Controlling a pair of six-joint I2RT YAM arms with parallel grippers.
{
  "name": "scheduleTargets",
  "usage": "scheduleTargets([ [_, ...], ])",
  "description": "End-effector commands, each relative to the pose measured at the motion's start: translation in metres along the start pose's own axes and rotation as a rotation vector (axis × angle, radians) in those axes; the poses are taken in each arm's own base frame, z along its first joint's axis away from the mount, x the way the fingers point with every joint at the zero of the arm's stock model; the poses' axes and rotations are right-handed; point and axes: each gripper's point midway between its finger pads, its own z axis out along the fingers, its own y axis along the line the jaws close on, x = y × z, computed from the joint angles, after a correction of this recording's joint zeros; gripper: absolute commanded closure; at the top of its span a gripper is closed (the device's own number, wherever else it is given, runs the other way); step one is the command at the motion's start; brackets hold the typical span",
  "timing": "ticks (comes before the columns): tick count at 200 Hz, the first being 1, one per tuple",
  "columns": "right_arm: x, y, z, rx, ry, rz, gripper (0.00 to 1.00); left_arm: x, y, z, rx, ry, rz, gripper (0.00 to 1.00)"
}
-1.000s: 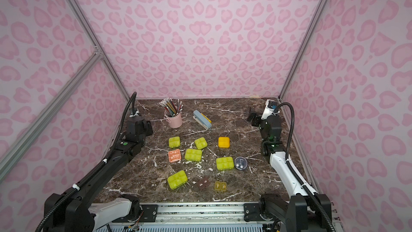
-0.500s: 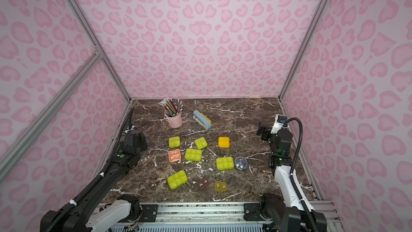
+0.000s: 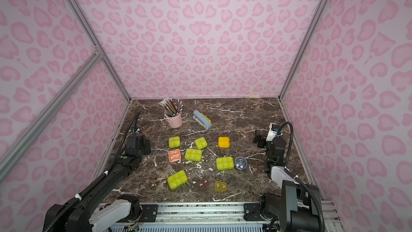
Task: Close pillboxes
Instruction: Reset both arms
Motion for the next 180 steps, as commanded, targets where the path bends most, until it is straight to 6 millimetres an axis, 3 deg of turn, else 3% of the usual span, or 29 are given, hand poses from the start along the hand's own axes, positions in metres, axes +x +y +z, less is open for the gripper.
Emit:
scheduleTargets([
  [1,-0.024,0.008,0.004,-0.008,-0.135,-0.017,0.02,-0.018,-0.01,0.002,0.044,-0.064,0.024,0.28],
  [30,-0.008,0.027,0.012,-0.072,-0.097,-0.086,0.02,-0.019,-0.011,0.005,0.044,-0.072,0.034,0.28],
  [51,-0.006,0.033,0.019,-0.103,-0.081,-0.111,0.02,-0.021,-0.01,0.008,0.04,-0.077,0.029,0.28],
  [111,-0.007,0.028,0.026,-0.095,-0.084,-0.134,0.02,-0.039,0.008,0.033,0.031,-0.126,-0.073,0.31],
  [180,-0.001,0.03,0.038,-0.114,-0.057,-0.141,0.01,-0.036,-0.01,0.072,0.076,-0.125,-0.047,0.31],
])
